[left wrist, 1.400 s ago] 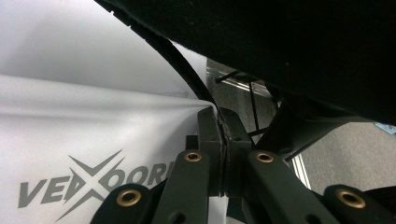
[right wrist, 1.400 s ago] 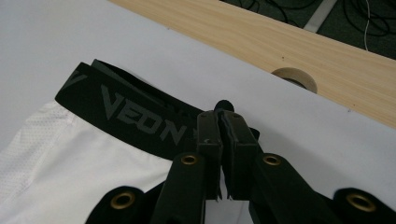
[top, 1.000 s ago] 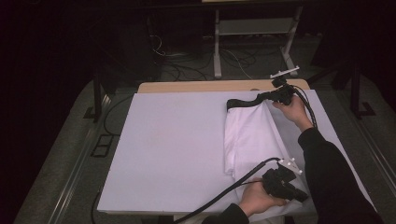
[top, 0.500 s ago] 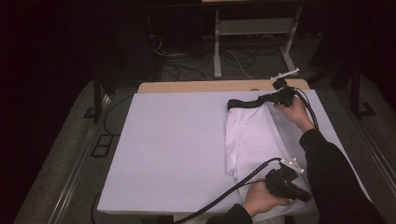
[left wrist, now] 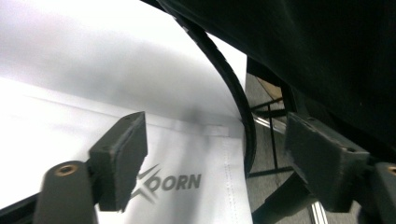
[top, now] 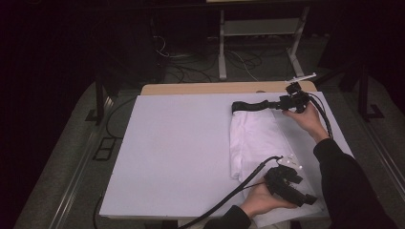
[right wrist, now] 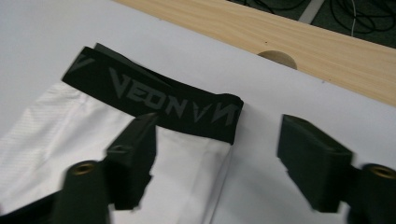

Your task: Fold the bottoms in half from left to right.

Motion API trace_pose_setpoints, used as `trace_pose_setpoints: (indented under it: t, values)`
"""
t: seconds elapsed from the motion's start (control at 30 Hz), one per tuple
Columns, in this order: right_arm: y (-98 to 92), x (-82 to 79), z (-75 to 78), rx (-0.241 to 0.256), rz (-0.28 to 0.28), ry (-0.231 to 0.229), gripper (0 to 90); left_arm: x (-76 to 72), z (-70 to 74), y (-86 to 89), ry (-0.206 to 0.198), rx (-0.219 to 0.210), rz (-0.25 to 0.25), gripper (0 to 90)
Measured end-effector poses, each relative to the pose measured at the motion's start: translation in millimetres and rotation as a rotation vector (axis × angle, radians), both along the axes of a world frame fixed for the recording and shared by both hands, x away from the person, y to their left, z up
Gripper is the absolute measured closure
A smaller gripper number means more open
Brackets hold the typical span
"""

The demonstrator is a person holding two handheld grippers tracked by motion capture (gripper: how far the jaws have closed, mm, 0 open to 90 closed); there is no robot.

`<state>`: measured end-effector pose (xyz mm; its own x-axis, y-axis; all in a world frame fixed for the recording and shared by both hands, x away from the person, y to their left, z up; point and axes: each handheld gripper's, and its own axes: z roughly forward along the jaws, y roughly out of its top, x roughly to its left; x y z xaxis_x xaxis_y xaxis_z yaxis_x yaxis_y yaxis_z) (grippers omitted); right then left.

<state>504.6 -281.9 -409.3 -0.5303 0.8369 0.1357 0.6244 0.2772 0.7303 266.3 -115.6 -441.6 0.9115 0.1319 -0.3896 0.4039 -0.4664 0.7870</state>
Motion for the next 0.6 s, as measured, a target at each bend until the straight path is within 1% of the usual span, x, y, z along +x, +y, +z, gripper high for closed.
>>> trace_pose_setpoints:
  t: [0.03, 0.07, 0.1, 0.13, 0.17, 0.2, 0.23, 0.3, 0.37, 0.47, 0.53, 0.57, 0.6]
  values:
    - [-1.2, -2.1, 0.5, 0.008, 0.005, -0.002, 18.8, 1.0, 0.9, 3.0, -0.009, -0.002, 0.003, 15.5]
    - [-3.5, -6.7, 1.3, 0.027, 0.008, 0.006, 11.8, 4.2, 3.5, 8.8, -0.02, -0.01, 0.024, 12.6]
    - [-3.5, -6.7, 1.3, 0.027, 0.008, 0.006, 11.8, 4.2, 3.5, 8.8, -0.02, -0.01, 0.024, 11.7]
    - [-4.3, -8.2, 1.5, 0.032, 0.015, 0.005, 11.2, 6.0, 5.0, 11.7, -0.021, -0.017, 0.035, 11.7]
    - [-5.2, -10.5, 1.9, 0.037, 0.014, 0.0, 8.4, 8.7, 7.0, 15.1, -0.025, -0.014, 0.049, 8.3]
    - [-6.4, -14.9, 3.1, 0.052, 0.011, -0.001, 1.0, 12.8, 9.5, 19.2, -0.029, -0.005, 0.066, 1.8]
    - [-7.0, -16.7, 3.7, 0.062, 0.013, 0.0, 0.5, 15.5, 10.8, 21.9, -0.031, -0.001, 0.072, 0.0]
    - [-7.9, -18.2, 4.5, 0.068, 0.016, -0.002, 0.3, 17.7, 11.9, 24.5, -0.033, 0.0, 0.078, 0.0]
    - [-8.6, -21.6, 6.0, 0.076, 0.013, -0.01, 0.0, 21.6, 14.6, 29.8, -0.049, 0.005, 0.093, 0.0]
    - [-10.5, -24.8, 8.0, 0.081, 0.015, -0.019, 0.0, 26.3, 17.6, 35.5, -0.057, 0.008, 0.111, 0.0]
    - [-11.3, -26.5, 9.1, 0.092, 0.015, -0.022, 0.0, 29.9, 19.3, 39.6, -0.075, 0.016, 0.127, 0.0]
    - [-11.1, -28.8, 9.2, 0.08, 0.014, -0.021, 0.0, 31.9, 20.0, 42.1, -0.081, 0.02, 0.132, 0.0]
    - [-11.1, -28.8, 9.2, 0.08, 0.014, -0.021, 0.0, 34.1, 20.7, 44.7, -0.086, 0.022, 0.142, 0.0]
